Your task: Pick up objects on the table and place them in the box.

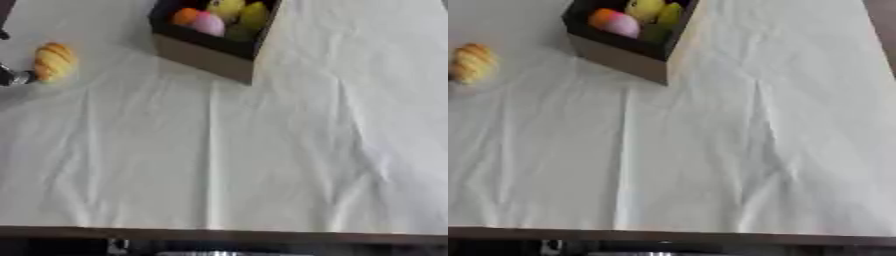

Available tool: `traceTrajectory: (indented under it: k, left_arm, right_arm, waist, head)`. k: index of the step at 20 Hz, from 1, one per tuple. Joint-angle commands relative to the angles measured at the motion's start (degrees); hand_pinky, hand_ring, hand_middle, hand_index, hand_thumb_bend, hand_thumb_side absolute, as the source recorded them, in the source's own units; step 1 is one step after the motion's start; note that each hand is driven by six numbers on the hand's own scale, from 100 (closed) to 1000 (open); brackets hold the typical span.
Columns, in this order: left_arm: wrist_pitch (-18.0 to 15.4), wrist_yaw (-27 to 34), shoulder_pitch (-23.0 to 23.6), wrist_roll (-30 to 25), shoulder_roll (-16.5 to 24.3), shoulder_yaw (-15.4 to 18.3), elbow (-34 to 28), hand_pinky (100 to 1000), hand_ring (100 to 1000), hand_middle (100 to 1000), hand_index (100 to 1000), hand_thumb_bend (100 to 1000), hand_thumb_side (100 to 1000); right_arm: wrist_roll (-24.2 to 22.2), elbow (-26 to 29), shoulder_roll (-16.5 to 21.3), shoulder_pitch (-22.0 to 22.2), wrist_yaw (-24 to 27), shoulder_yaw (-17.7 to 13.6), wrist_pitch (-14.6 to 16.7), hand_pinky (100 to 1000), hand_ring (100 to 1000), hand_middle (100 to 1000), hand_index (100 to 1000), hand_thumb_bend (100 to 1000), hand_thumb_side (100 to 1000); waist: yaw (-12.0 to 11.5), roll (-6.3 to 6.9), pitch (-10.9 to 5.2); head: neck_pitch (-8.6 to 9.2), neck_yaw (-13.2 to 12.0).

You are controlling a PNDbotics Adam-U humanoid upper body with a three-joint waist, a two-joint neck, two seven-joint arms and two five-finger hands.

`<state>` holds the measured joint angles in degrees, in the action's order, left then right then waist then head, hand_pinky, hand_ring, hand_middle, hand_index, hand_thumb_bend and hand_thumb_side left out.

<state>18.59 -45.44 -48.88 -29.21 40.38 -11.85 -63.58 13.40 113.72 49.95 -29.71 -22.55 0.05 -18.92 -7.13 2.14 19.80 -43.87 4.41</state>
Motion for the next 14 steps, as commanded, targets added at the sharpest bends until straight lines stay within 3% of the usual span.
traceTrajectory:
  k: [1,7,14]
  left_arm:
    - [0.7,-0.5,-2.8,1.1,-1.1,1.1,3.7,831,884,814,900,495,456]
    - [-0.9,-0.1,-7.0,1.2,-6.1,0.9,9.7,829,884,813,878,503,477]
    - [0.9,-6.1,-8.3,3.3,-6.9,0.0,12.7,843,895,824,870,525,423]
  right_arm:
    - [0.0,0.9,0.9,-0.8,0.1,-0.4,0.1,826,713,662,778,100,631]
    - [-0.2,0.9,0.5,-0.9,0.2,-0.3,0.0,827,714,662,778,100,640]
    - [-0.1,0.9,0.6,-0.5,0.3,-0.4,-0.2,828,713,660,777,100,651]
  waist:
    - [0.0,0.17,-2.01]
    - [0.2,0.12,-1.96]
    - [0.6,0.39,-1.62]
  head:
    - [-0.25,-0.3]
    - [-0.25,-0.8]
    - [-0.25,-1.1]
